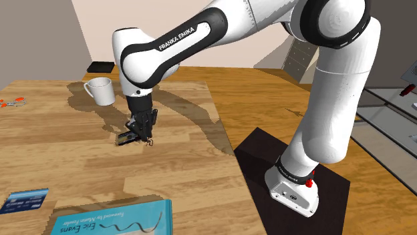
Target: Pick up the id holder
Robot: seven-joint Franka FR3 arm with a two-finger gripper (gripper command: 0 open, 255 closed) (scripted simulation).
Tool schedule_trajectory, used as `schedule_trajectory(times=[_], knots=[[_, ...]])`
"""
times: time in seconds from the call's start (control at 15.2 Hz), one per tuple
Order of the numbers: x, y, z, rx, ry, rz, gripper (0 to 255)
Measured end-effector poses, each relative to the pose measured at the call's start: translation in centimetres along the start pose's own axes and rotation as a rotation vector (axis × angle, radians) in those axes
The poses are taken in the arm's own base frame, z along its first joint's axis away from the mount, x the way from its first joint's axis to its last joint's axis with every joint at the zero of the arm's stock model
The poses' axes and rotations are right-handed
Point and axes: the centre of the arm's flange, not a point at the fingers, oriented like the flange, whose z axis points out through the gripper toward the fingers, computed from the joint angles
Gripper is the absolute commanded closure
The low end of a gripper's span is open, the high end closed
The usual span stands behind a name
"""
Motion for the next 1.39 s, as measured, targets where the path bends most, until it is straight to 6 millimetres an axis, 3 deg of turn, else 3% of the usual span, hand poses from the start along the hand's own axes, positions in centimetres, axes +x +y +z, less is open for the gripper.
schedule_trajectory(times=[0.46,1.39], knots=[[-0.1,-0.1,-0.3,0.001,0.002,0.0,255],[-1.3,-1.2,-7.0,0.0,0.001,0.001,255]])
